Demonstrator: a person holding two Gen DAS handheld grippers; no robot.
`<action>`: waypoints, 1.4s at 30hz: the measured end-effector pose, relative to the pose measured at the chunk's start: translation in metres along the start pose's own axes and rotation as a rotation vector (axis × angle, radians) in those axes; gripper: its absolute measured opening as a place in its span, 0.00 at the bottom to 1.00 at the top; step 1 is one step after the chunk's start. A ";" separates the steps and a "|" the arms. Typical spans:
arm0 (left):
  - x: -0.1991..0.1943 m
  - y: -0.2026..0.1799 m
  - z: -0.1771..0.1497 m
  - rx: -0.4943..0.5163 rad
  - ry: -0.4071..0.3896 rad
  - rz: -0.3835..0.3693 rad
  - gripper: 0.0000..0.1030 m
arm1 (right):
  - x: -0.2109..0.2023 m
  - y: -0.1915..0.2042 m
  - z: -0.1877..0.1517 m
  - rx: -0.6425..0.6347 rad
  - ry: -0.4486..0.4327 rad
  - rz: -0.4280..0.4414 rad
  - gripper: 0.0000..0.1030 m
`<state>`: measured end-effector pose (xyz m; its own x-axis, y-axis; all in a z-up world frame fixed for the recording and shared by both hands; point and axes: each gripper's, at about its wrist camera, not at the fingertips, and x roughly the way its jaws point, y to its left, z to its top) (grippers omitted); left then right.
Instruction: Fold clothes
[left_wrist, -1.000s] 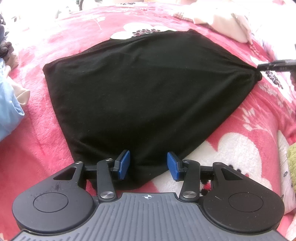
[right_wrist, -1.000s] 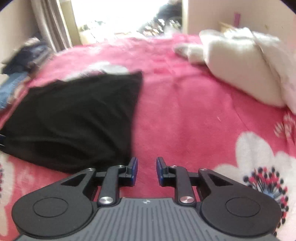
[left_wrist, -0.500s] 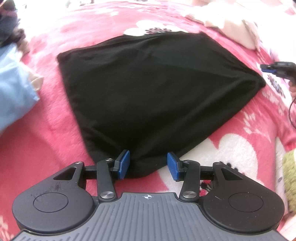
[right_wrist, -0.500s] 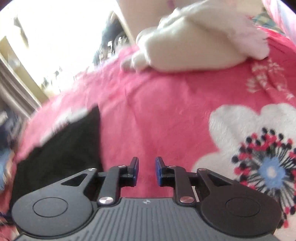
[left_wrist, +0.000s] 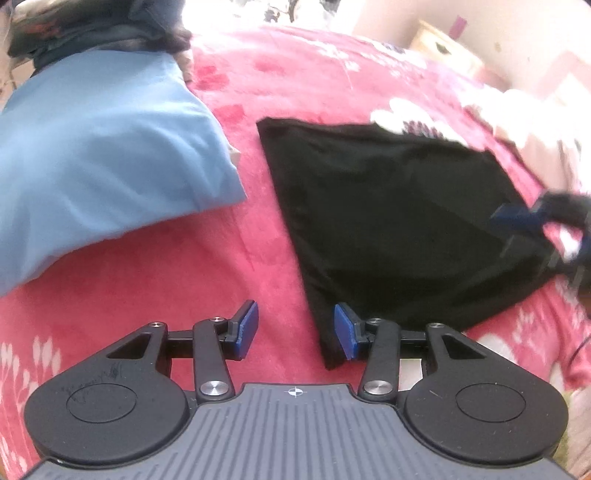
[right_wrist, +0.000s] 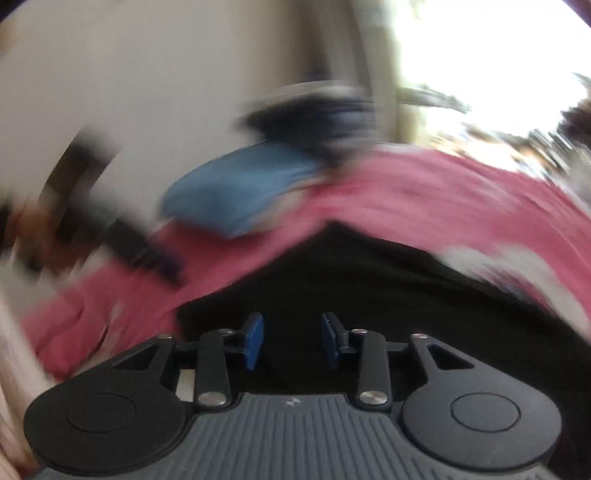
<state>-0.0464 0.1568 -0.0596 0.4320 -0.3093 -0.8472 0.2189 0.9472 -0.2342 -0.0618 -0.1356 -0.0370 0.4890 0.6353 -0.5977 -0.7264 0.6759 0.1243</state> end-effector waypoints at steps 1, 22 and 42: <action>-0.001 0.002 0.001 -0.012 -0.005 -0.006 0.44 | 0.019 0.021 0.003 -0.095 0.010 0.013 0.41; 0.019 0.027 0.013 -0.208 0.012 -0.228 0.44 | 0.110 0.068 -0.002 -0.182 0.060 -0.102 0.05; 0.081 0.047 0.056 -0.535 0.055 -0.295 0.49 | 0.073 0.050 0.003 -0.063 -0.047 -0.114 0.05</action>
<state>0.0481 0.1710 -0.1127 0.3714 -0.5733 -0.7303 -0.1539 0.7377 -0.6574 -0.0612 -0.0546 -0.0723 0.5908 0.5738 -0.5672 -0.6931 0.7208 0.0072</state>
